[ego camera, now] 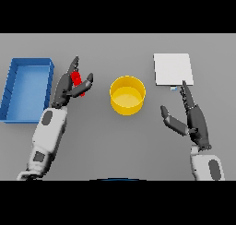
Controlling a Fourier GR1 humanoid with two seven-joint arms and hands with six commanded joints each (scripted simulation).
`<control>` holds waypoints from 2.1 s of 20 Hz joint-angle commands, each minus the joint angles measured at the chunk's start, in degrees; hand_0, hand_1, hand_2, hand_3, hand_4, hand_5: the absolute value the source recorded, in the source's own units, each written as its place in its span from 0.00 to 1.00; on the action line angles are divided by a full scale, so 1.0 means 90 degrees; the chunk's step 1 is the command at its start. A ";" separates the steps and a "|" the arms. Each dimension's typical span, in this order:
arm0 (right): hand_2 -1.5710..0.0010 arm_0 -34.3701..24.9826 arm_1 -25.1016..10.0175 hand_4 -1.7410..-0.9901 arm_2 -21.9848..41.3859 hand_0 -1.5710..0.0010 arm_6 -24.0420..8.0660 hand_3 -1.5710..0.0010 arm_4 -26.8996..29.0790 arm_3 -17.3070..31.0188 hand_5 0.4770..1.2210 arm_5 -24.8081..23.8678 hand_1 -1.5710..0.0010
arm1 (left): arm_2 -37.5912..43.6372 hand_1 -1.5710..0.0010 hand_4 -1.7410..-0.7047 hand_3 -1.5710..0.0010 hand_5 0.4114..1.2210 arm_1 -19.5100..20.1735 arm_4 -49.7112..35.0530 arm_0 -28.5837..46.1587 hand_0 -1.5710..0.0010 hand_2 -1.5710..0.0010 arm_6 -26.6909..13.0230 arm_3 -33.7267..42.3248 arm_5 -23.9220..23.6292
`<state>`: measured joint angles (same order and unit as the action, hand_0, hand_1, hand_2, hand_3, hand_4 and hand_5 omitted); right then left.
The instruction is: Pick up the red beaker and tilt it to pour out 1 green nut into yellow bowl. Pick up the yellow bowl and place it on the metallic measuring scale.
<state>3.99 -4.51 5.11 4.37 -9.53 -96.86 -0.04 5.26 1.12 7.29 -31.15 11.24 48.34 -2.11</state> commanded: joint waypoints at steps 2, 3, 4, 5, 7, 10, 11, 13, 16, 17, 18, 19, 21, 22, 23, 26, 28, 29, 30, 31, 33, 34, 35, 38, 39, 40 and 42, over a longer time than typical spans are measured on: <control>1.00 0.0001 -0.0060 0.67 -0.0043 1.00 0.0089 1.00 0.0035 -0.0004 0.23 0.0030 1.00 | 0.0079 0.85 0.33 0.84 0.46 -0.0117 -0.0025 -0.0075 0.87 0.82 0.0241 -0.0197 -0.0134; 1.00 -0.0050 -0.0078 0.67 -0.0048 1.00 0.0033 1.00 -0.0006 -0.0014 0.23 -0.0004 1.00 | 0.0119 0.74 0.32 0.67 0.57 -0.0123 0.0002 -0.0124 0.76 0.71 0.0286 -0.0266 -0.0260; 1.00 -0.0019 -0.0072 0.67 -0.0064 1.00 0.0063 1.00 0.0027 0.0028 0.23 0.0012 1.00 | 0.0115 0.63 0.26 0.54 0.66 -0.0128 0.0087 -0.0158 0.65 0.58 0.0214 -0.0338 -0.0426; 1.00 -0.0036 -0.0075 0.67 -0.0104 1.00 0.0042 1.00 0.0101 0.0092 0.23 0.0051 1.00 | 0.0056 0.50 0.21 0.44 0.73 -0.0132 0.0244 -0.0235 0.52 0.46 0.0119 -0.0399 -0.0630; 1.00 0.0060 -0.0044 0.67 -0.0023 1.00 0.0149 1.00 0.0010 0.0045 0.23 0.0034 1.00 | -0.0049 0.32 0.15 0.33 0.82 -0.0081 0.0433 -0.0289 0.33 0.30 0.0258 -0.0483 -0.0699; 1.00 0.0011 -0.0038 0.65 -0.0052 1.00 0.0124 1.00 0.0115 -0.0016 0.23 0.0077 1.00 | -0.0059 0.16 0.14 0.21 0.91 -0.0107 0.0377 -0.0368 0.17 0.15 0.0216 -0.0543 -0.0674; 1.00 -0.0050 -0.0054 0.65 -0.0074 1.00 0.0068 1.00 0.0104 0.0027 0.23 0.0062 1.00 | -0.0099 0.13 0.17 0.17 0.93 -0.0123 0.0416 -0.0391 0.14 0.12 0.0175 -0.0559 -0.0701; 1.00 -0.0040 -0.0013 0.65 -0.0045 1.00 0.0062 1.00 0.0114 0.0045 0.22 0.0074 1.00 | -0.0034 0.08 0.15 0.11 0.94 -0.0104 0.0309 -0.0339 0.09 0.08 0.0361 -0.0496 -0.0550; 1.00 -0.0001 -0.0009 0.66 -0.0035 1.00 0.0109 1.00 0.0056 0.0011 0.22 0.0024 1.00 | 0.0173 0.04 0.08 0.06 0.91 -0.0106 -0.0224 -0.0295 0.04 0.04 0.0481 -0.0174 -0.0121; 1.00 -0.0028 -0.0016 0.67 -0.0004 1.00 0.0086 1.00 -0.0027 0.0028 0.22 -0.0006 1.00 | 0.0189 0.03 0.06 0.04 0.91 -0.0074 -0.0329 -0.0301 0.04 0.03 0.0435 -0.0005 -0.0039; 1.00 -0.0033 -0.0033 0.67 -0.0032 1.00 0.0149 1.00 -0.0011 0.0050 0.22 -0.0005 1.00 | 0.0171 0.03 0.05 0.04 0.90 -0.0094 -0.0361 -0.0337 0.03 0.03 0.0357 0.0099 -0.0069; 1.00 0.0032 -0.0055 0.68 -0.0028 1.00 0.0183 1.00 0.0002 -0.0005 0.22 0.0020 1.00 | 0.0148 0.02 0.04 0.03 0.89 -0.0016 -0.0381 -0.0328 0.02 0.02 0.0261 0.0230 -0.0032; 1.00 0.0008 -0.0020 0.68 0.0019 1.00 0.0166 1.00 -0.0041 0.0016 0.23 0.0013 1.00 | -0.0050 0.01 0.03 0.02 0.89 -0.0005 -0.0372 -0.0284 0.01 0.01 0.0090 0.0587 0.0068; 1.00 0.0004 -0.0071 0.69 -0.0007 1.00 0.0227 1.00 -0.0055 0.0028 0.23 0.0019 1.00 | -0.0116 0.01 0.02 0.01 0.89 0.0117 -0.0294 -0.0348 0.01 0.01 -0.0041 0.0648 0.0061; 1.00 0.0056 -0.0099 0.69 0.0001 1.00 0.0321 1.00 -0.0111 0.0016 0.24 -0.0003 1.00 | -0.0179 0.01 0.02 0.01 0.89 0.0188 -0.0257 -0.0382 0.01 0.01 -0.0094 0.0693 0.0082; 1.00 0.0025 -0.0085 0.69 0.0055 1.00 0.0408 1.00 -0.0240 0.0062 0.25 -0.0058 1.00 | -0.0377 0.01 0.02 0.01 0.89 0.0306 -0.0108 -0.0439 0.01 0.01 -0.0228 0.0750 0.0101; 1.00 0.0006 -0.0086 0.69 0.0024 1.00 0.0395 1.00 -0.0219 0.0085 0.25 -0.0070 1.00 | -0.0512 0.01 0.02 0.01 0.90 0.0372 -0.0016 -0.0395 0.01 0.01 -0.0266 0.0833 0.0102; 1.00 0.0053 -0.0077 0.70 0.0057 1.00 0.0413 1.00 -0.0249 0.0012 0.25 -0.0080 1.00 | -0.0647 0.01 0.01 0.01 0.90 0.0455 0.0132 -0.0440 0.01 0.01 -0.0360 0.0893 0.0089; 1.00 0.0065 -0.0081 0.71 0.0069 1.00 0.0385 1.00 -0.0331 0.0054 0.25 -0.0125 1.00 | -0.0827 0.01 0.01 0.01 0.89 0.0547 0.0340 -0.0537 0.01 0.01 -0.0468 0.0910 0.0077; 1.00 0.0062 -0.0102 0.72 0.0035 1.00 0.0309 1.00 -0.0260 -0.0017 0.25 -0.0093 1.00 | -0.0973 0.00 0.01 0.01 0.89 0.0634 0.0497 -0.0642 0.00 0.00 -0.0640 0.0911 0.0094; 1.00 0.0058 -0.0066 0.73 0.0072 1.00 0.0206 1.00 -0.0311 -0.0004 0.24 -0.0122 1.00 | -0.1367 0.00 0.01 0.00 0.88 0.0887 0.0921 -0.0733 0.00 0.00 -0.0776 0.0958 0.0150; 1.00 0.0077 -0.0093 0.73 0.0057 1.00 0.0243 1.00 -0.0311 -0.0007 0.24 -0.0114 1.00 | -0.1611 0.00 0.00 0.00 0.88 0.0989 0.1147 -0.0797 0.00 0.00 -0.0933 0.1013 0.0214; 1.00 0.0057 -0.0122 0.74 0.0057 1.00 0.0198 1.00 -0.0263 -0.0023 0.25 -0.0045 1.00 | -0.1810 0.00 0.00 0.00 0.88 0.1083 0.1355 -0.0953 0.00 0.00 -0.1157 0.1012 0.0279; 1.00 -0.0029 -0.0162 0.75 0.0013 1.00 0.0133 1.00 -0.0223 -0.0016 0.26 -0.0024 1.00 | -0.2454 0.00 0.00 0.00 0.89 0.1273 0.1929 -0.1244 0.00 0.00 -0.1474 0.1079 0.0504; 1.00 0.0000 -0.0157 0.75 0.0026 1.00 0.0152 1.00 -0.0213 -0.0046 0.26 -0.0008 1.00 | -0.2647 0.00 0.00 0.00 0.90 0.1307 0.2104 -0.1372 0.00 0.00 -0.1525 0.1037 0.0574; 1.00 0.0029 -0.0105 0.74 0.0055 1.00 0.0150 1.00 -0.0197 -0.0008 0.26 0.0009 1.00 | -0.2841 0.00 0.00 0.00 0.91 0.1373 0.2324 -0.1499 0.00 0.00 -0.1647 0.0978 0.0623; 1.00 0.0001 -0.0101 0.74 0.0057 1.00 0.0087 1.00 -0.0197 -0.0022 0.26 0.0013 1.00 | -0.3365 0.00 0.00 0.00 0.94 0.1462 0.2877 -0.1776 0.00 0.00 -0.1867 0.0953 0.0739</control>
<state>4.00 -5.42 5.62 5.17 -11.30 -97.06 0.08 -25.00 14.25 33.11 -47.16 -5.61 56.94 4.52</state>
